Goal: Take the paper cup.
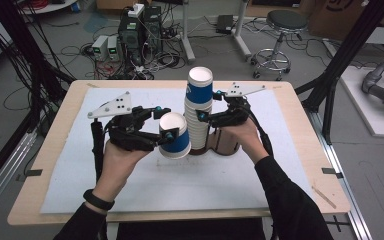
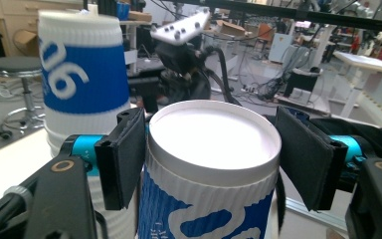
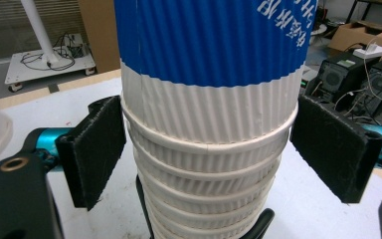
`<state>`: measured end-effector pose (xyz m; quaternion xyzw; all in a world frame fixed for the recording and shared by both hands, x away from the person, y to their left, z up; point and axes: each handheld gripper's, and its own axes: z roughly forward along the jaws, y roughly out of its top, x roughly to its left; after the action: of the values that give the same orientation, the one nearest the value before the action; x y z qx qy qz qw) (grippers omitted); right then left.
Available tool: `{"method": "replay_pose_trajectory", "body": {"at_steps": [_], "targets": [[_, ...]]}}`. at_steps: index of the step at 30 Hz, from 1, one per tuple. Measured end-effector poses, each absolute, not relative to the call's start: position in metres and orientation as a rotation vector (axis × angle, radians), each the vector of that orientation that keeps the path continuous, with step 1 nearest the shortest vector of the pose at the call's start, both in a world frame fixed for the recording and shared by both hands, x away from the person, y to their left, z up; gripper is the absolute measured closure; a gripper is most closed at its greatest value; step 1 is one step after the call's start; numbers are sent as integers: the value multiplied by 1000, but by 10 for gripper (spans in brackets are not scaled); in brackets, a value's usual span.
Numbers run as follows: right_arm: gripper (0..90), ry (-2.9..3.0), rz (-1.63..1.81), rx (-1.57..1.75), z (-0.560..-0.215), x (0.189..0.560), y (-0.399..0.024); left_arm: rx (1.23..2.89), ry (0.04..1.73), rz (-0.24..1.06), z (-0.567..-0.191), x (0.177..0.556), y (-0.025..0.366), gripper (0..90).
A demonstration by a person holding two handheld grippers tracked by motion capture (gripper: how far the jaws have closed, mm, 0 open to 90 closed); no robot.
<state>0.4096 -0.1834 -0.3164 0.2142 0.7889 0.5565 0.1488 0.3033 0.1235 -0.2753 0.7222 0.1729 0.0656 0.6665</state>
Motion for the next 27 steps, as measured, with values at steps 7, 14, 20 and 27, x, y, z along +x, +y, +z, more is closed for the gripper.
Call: {"method": "replay_pose_trajectory", "body": {"at_steps": [7, 14, 20, 27], "targets": [[150, 2263, 1595, 615, -316, 409, -183, 1650, 383, 119, -290, 295, 121, 305], [150, 2258, 1598, 620, -317, 409, -182, 1678, 372, 93, -302, 288, 116, 304], [150, 2264, 1594, 627, -316, 408, -183, 1702, 365, 101, -308, 285, 112, 304], [150, 2265, 1594, 630, -316, 408, -183, 1722, 366, 86, -321, 288, 109, 304]]}}
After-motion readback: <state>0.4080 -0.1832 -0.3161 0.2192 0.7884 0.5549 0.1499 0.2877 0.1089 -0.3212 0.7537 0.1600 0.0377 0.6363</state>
